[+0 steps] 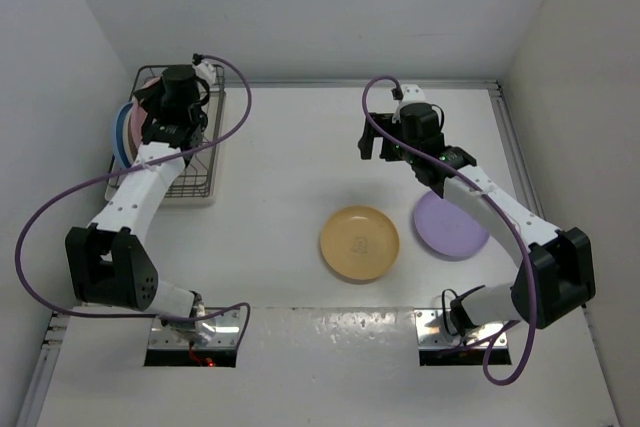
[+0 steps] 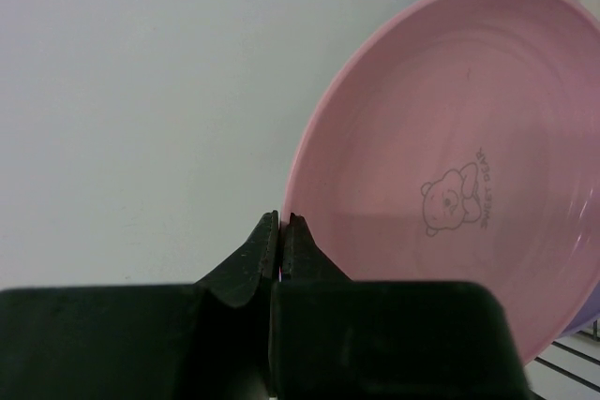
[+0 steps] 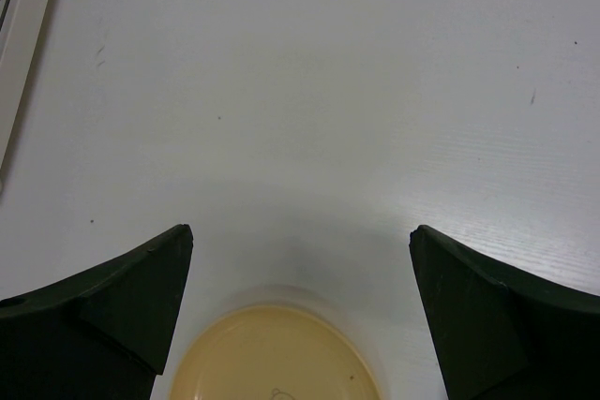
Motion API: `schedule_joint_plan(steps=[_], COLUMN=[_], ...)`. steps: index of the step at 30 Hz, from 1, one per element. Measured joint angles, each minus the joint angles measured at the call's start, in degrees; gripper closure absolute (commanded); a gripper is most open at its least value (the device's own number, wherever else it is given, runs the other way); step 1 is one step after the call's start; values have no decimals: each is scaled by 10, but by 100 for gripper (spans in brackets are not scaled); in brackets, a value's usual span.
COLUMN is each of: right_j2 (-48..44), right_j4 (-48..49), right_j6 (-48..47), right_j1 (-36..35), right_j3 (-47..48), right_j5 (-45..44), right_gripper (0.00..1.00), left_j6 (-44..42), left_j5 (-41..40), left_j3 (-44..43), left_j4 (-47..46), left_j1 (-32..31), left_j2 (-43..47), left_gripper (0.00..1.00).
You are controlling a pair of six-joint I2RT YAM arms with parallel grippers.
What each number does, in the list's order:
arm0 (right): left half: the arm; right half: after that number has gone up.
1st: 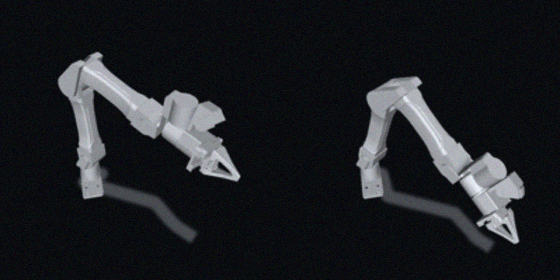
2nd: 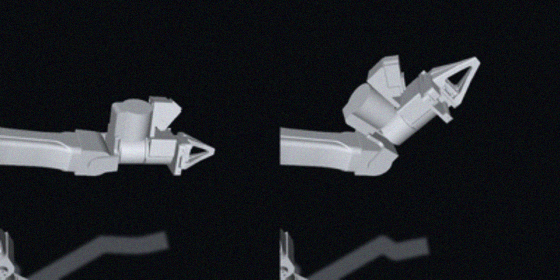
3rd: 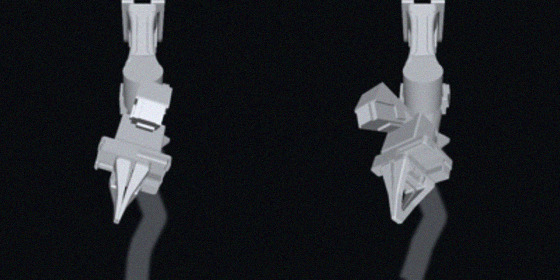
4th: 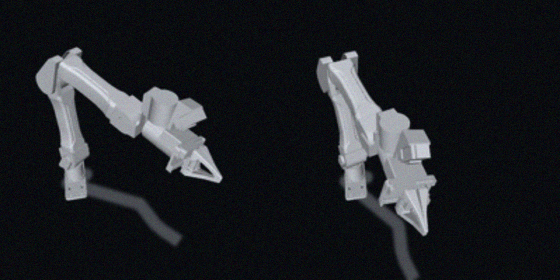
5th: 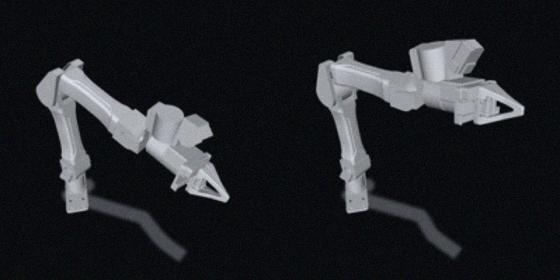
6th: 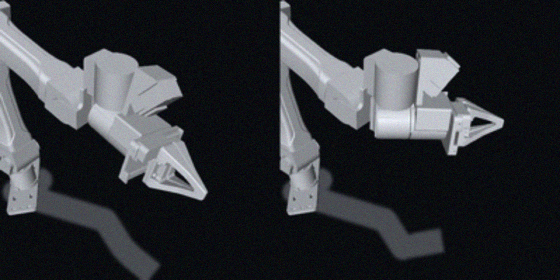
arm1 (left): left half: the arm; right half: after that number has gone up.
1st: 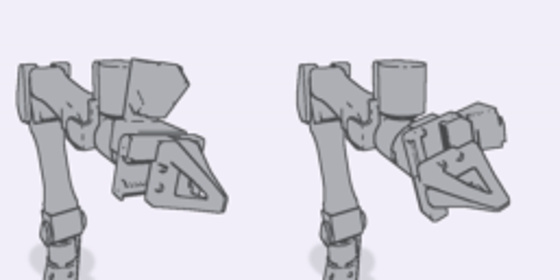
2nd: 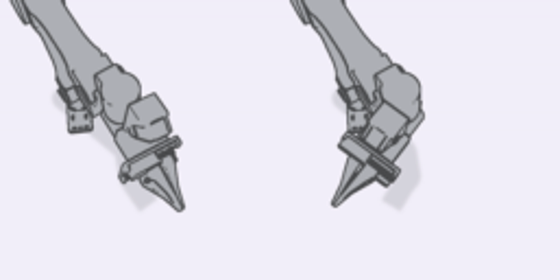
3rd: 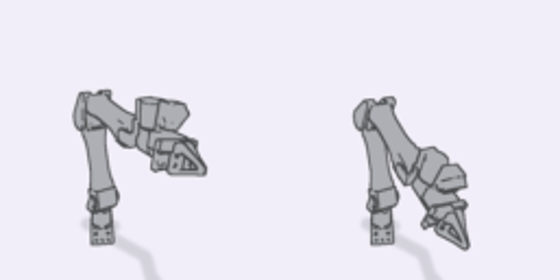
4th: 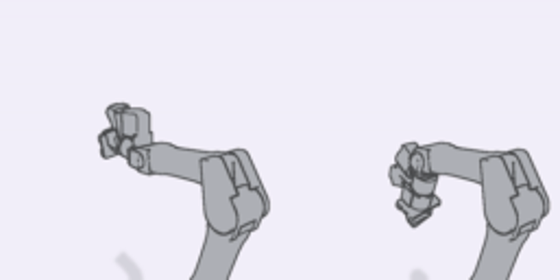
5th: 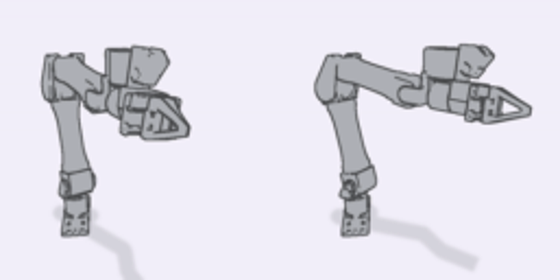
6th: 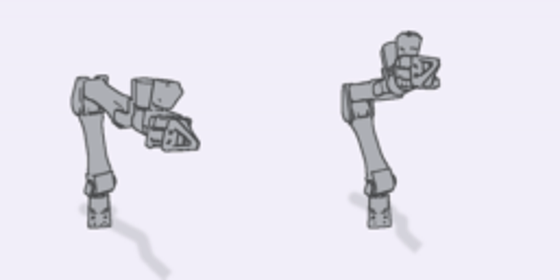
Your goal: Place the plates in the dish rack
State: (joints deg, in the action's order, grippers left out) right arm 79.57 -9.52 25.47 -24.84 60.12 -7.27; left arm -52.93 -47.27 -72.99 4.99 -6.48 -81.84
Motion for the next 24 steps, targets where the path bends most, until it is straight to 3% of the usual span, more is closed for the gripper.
schedule_joint_plan(steps=[10,24], right_j2=[-1,-9], right_j4=[-3,-13], right_j6=[0,0], right_j1=[0,0], right_j3=[0,0], right_j5=[-2,-16], right_gripper=[1,1], left_j6=[12,106], left_j5=[-21,-36], left_j3=[24,51], left_j4=[-30,-2], left_j1=[-20,-39], left_j2=[-27,-70], left_gripper=[100,98])
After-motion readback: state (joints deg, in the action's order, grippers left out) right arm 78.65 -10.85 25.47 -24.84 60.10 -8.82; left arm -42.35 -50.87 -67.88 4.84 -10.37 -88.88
